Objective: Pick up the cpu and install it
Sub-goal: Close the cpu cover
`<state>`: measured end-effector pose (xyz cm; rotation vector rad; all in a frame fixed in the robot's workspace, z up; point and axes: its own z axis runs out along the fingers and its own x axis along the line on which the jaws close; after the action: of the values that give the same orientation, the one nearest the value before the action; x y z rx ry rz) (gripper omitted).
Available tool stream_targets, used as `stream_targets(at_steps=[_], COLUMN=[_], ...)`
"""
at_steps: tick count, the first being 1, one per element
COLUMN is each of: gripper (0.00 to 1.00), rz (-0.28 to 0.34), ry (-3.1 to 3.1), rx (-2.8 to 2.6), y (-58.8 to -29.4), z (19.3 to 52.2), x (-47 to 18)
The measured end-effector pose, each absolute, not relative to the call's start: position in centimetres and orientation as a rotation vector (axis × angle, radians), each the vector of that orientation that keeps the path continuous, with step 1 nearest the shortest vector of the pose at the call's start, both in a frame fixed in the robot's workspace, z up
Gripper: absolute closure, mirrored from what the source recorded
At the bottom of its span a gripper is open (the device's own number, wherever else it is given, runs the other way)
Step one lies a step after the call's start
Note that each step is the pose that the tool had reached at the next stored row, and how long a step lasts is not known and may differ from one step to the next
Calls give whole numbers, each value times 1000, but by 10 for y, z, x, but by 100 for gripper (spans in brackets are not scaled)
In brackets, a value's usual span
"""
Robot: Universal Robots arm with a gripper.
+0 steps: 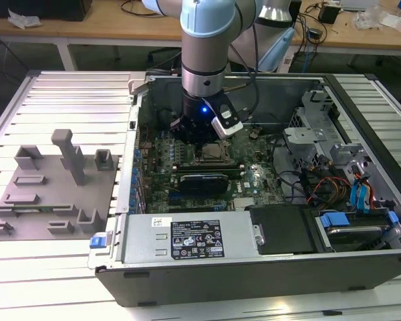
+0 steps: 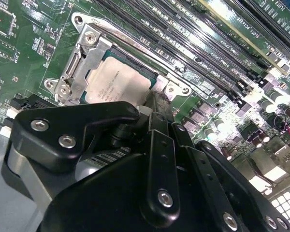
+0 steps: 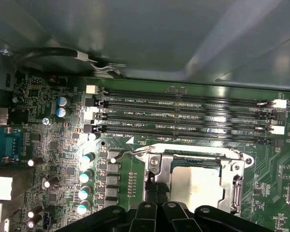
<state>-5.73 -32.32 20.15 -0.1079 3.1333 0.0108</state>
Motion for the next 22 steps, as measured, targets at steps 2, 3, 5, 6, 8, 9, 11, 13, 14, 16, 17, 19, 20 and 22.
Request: stream_targets(at_steps=[2,3,5,6,8,9,11,13,14,16,17,19,20,22], gripper=[89,89,89,89,89,89,89,89,89,89,89,89,89,89], rz=[11,11,11,12,13,11,11,11,11,11,11,11,11,11], ry=[3133,3133,3133,3133,3132,3133,3133,3133,3133,3133,3133,3133,3133,3133], rx=[-108,-108,-108,-108,-108,-108,-108,-108,-108,-108,-108,-108,-108,-108], y=[-323,-323,-323,-323,-323,-323,-323,-323,-323,-323,-323,-323,-323,-323], z=[201,201,202,202,204,206,207,210,211,215,216,220,223,226], x=[-57,-57,-57,-57,-57,-57,-57,-57,-57,-57,-57,-57,-57,-57])
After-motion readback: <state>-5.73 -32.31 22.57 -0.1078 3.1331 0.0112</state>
